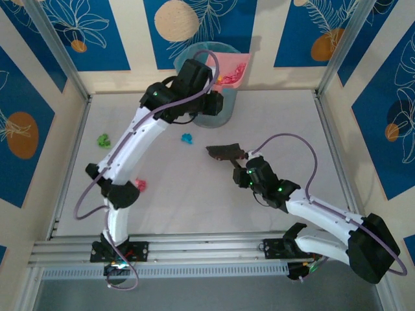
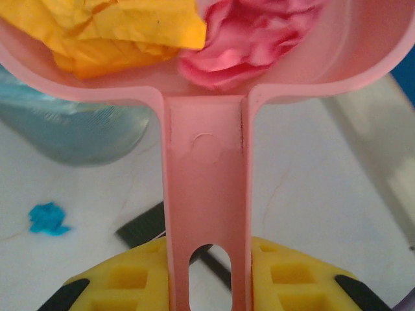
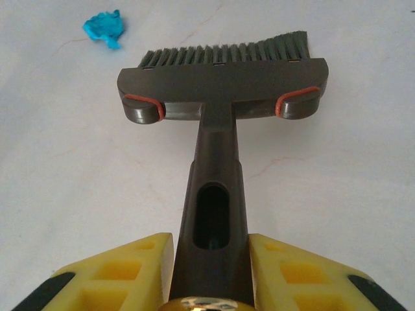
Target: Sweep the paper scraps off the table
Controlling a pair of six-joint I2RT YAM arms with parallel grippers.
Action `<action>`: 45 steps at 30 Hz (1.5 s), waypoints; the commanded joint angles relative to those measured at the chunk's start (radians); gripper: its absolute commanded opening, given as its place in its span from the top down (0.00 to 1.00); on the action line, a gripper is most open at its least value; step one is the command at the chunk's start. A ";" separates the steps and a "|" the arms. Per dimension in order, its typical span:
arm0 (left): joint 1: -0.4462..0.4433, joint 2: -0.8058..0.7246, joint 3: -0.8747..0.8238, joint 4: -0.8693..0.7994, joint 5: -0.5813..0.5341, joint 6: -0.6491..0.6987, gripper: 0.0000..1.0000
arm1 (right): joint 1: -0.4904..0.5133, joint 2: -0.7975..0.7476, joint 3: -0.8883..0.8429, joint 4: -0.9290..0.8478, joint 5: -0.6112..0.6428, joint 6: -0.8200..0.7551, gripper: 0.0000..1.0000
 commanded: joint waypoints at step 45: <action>0.252 0.107 -0.411 1.208 0.556 -1.075 1.00 | 0.189 0.139 0.071 0.075 0.218 -0.216 1.00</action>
